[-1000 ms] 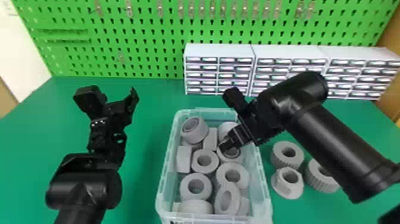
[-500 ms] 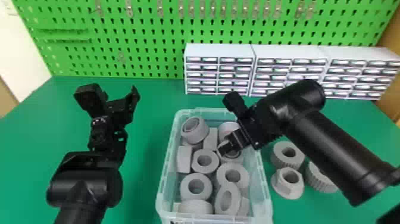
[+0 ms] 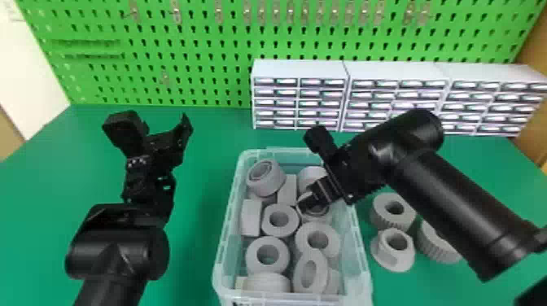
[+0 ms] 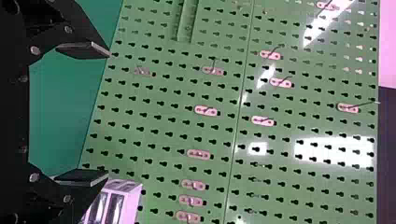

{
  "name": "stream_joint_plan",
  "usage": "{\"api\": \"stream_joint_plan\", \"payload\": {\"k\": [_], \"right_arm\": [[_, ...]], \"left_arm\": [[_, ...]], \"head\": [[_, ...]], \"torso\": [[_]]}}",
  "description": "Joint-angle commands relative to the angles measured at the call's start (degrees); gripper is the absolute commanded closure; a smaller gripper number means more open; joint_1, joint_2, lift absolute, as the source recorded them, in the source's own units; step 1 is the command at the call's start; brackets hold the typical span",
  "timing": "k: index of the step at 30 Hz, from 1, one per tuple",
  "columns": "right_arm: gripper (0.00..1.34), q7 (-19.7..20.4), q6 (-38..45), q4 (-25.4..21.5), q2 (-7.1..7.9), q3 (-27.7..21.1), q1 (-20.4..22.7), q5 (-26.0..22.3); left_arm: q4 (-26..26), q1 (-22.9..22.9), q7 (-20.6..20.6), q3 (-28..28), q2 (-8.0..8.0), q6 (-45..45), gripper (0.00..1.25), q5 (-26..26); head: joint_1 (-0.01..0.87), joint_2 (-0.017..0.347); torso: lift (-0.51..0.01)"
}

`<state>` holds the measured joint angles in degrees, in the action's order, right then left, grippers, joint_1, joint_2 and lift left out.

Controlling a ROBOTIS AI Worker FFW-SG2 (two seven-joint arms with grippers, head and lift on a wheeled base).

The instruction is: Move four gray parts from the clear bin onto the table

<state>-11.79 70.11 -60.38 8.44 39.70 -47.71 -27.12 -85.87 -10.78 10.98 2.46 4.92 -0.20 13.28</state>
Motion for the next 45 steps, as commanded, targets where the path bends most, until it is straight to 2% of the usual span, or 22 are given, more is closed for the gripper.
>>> {"api": "stream_joint_plan", "payload": {"k": [1,22,45], "right_arm": [[0.48,0.0,-0.6,0.0,0.0,0.1,-0.1,-0.6],[0.48,-0.1,-1.6,1.5,-0.53,1.6,-0.8,-1.4],[0.48,-0.1,-3.3,3.4,-0.35,2.9,-1.4,-2.5]], "left_arm": [[0.0,-0.2,0.0,0.0,0.0,-0.1,0.35,0.0],[0.0,-1.0,0.0,0.4,0.0,-0.1,0.35,-0.4],[1.1,-2.7,-0.1,1.8,0.0,-1.4,0.35,1.3]], "head": [[0.693,0.072],[0.693,0.072],[0.693,0.072]], "torso": [[-0.052],[-0.052],[-0.052]]}}
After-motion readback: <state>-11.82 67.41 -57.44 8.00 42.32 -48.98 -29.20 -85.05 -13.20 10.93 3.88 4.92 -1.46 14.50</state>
